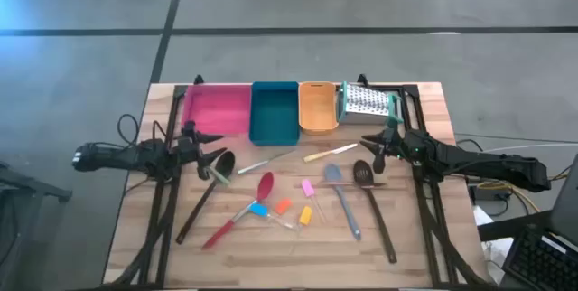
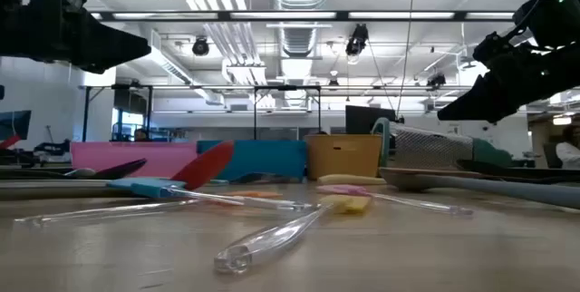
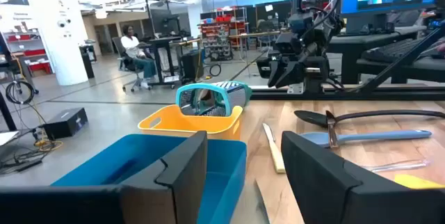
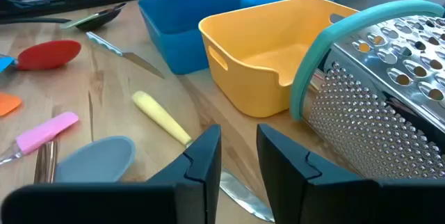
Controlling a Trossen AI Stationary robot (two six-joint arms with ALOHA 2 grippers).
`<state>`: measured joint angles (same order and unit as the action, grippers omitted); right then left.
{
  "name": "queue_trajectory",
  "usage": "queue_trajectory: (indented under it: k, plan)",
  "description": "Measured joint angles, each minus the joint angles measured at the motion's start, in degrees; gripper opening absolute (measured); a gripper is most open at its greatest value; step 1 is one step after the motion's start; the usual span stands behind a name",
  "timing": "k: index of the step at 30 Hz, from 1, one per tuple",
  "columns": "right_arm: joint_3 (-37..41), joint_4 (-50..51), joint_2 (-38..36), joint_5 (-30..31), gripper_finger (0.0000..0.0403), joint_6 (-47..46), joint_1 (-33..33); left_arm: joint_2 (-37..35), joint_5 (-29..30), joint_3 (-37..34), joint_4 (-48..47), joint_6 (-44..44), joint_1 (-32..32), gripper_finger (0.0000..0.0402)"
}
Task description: Pick & Place Kitchen Items
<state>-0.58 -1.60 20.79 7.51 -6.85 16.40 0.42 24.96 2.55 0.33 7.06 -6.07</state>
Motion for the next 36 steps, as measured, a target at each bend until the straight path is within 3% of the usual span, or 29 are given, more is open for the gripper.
queue_trajectory:
  k: [17,28,32,36]
  plan:
    - [-0.02,0.01,-0.01,0.02,0.0068,0.0,0.0,-0.02,0.01,0.0,0.01,-0.01,-0.02,0.0191]
    - [-0.01,-0.01,0.01,0.05,0.0085,0.21,0.0,-0.01,-0.01,0.0,0.01,-0.01,-0.01,0.0191]
    - [-0.01,-0.74,0.0,4.91,0.009,6.62,0.18,-0.01,-0.01,0.0,0.01,-0.01,-0.02,0.0191]
    - [-0.02,-0.73,0.01,5.57,0.009,12.37,0.15,-0.02,-0.01,0.0,0.01,0.01,0.0,0.0191]
